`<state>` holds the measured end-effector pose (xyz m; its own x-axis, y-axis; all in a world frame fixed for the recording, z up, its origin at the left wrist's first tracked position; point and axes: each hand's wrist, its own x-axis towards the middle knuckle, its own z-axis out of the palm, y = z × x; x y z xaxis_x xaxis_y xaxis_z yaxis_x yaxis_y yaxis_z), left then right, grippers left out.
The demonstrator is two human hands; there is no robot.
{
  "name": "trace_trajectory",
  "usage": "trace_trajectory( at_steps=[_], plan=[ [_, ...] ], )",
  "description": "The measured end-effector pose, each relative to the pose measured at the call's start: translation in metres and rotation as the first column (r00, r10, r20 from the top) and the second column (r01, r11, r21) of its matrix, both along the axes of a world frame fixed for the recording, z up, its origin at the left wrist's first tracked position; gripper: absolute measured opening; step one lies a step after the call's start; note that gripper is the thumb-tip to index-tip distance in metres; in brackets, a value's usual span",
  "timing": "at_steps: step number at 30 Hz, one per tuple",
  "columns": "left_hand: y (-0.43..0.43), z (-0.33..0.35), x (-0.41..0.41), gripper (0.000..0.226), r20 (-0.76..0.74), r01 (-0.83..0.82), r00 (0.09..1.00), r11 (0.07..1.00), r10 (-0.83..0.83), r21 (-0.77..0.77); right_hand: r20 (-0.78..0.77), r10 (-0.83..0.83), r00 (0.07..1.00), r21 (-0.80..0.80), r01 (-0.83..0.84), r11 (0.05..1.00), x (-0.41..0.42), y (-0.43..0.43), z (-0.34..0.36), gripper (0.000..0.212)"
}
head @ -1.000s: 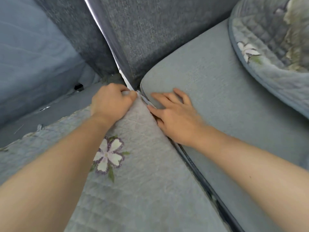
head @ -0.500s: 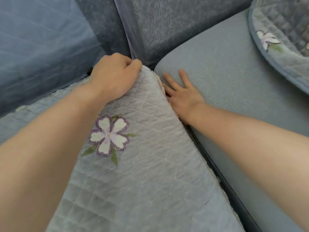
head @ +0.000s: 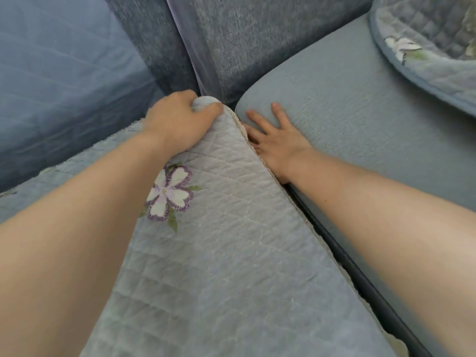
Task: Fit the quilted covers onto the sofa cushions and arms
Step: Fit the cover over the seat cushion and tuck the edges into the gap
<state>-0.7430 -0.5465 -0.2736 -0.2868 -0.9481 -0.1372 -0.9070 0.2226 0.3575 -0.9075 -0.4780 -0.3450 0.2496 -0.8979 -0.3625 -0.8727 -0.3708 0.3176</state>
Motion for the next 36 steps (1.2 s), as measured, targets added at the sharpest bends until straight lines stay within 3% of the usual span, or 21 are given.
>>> trace_trajectory(
  at_steps=[2,4,7,11,14,15,16,17,19,20,21,22,23,25,29,32,36],
  plan=[
    [0.001,0.011,0.000,0.053,0.038,-0.008,0.999,1.000,0.008,0.003,0.075,-0.020,0.997,-0.039,0.023,0.999,0.002,0.002,0.006,0.070],
    [0.007,0.030,0.001,0.053,0.039,-0.026,0.999,1.000,0.027,-0.016,0.283,-0.048,0.958,-0.154,0.094,0.984,0.003,0.011,0.013,0.057],
    [0.022,0.064,0.004,0.050,-0.042,-0.058,0.997,0.998,0.057,-0.034,0.641,-0.095,0.762,-0.213,0.295,0.931,0.000,0.032,0.023,0.046],
    [0.049,0.099,0.005,0.045,-0.134,-0.050,0.990,0.992,0.035,-0.115,0.690,-0.263,0.674,0.003,0.361,0.933,-0.007,0.033,0.040,0.042],
    [0.063,0.118,0.006,0.042,-0.191,-0.064,0.981,0.975,0.022,-0.215,0.579,-0.459,0.674,0.218,0.414,0.884,-0.009,0.016,0.057,0.047],
    [0.064,0.120,0.005,0.040,-0.209,-0.068,0.978,0.973,0.020,-0.223,0.577,-0.524,0.626,0.291,0.442,0.848,-0.010,0.014,0.059,0.050],
    [0.063,0.118,0.005,0.037,-0.219,-0.071,0.975,0.972,0.021,-0.224,0.625,-0.585,0.517,0.363,0.470,0.804,-0.009,0.015,0.061,0.048],
    [0.062,0.112,0.006,0.032,-0.215,-0.066,0.976,0.973,0.017,-0.221,0.712,-0.614,0.341,0.436,0.470,0.767,-0.008,0.020,0.064,0.043],
    [0.068,0.088,0.012,0.035,-0.104,0.011,0.994,0.988,-0.027,-0.154,0.790,-0.603,-0.105,0.589,0.401,0.701,-0.002,0.039,0.067,0.038],
    [0.079,0.069,0.020,0.043,-0.014,0.048,0.999,0.997,-0.048,-0.060,0.758,-0.601,-0.251,0.651,0.348,0.675,0.002,0.050,0.067,0.042],
    [0.096,0.049,0.031,0.050,0.069,0.051,0.996,0.997,-0.055,0.059,0.714,-0.622,-0.321,0.700,0.290,0.653,0.008,0.063,0.064,0.046],
    [0.121,0.031,0.044,0.054,0.123,0.019,0.992,0.986,-0.040,0.163,0.694,-0.653,-0.303,0.719,0.256,0.646,0.014,0.075,0.060,0.049],
    [0.148,0.014,0.057,0.056,0.136,-0.015,0.991,0.981,-0.012,0.195,0.712,-0.669,-0.212,0.700,0.277,0.658,0.020,0.084,0.054,0.051],
    [0.199,-0.007,0.078,0.056,0.068,-0.078,0.995,0.993,0.072,0.090,0.736,-0.675,-0.054,0.641,0.378,0.668,0.023,0.091,0.046,0.051],
    [0.230,-0.016,0.090,0.061,0.069,-0.188,0.980,0.982,0.187,0.013,0.711,-0.703,0.011,0.626,0.446,0.639,0.020,0.082,0.041,0.054],
    [0.224,-0.024,0.087,0.061,0.123,-0.225,0.967,0.974,0.225,-0.013,0.696,-0.708,0.121,0.579,0.489,0.653,0.028,0.084,0.029,0.055],
    [0.212,-0.026,0.090,0.059,0.154,-0.214,0.967,0.975,0.203,0.059,0.752,-0.633,0.185,0.395,0.642,0.657,0.045,0.097,0.031,0.047]
  ],
)
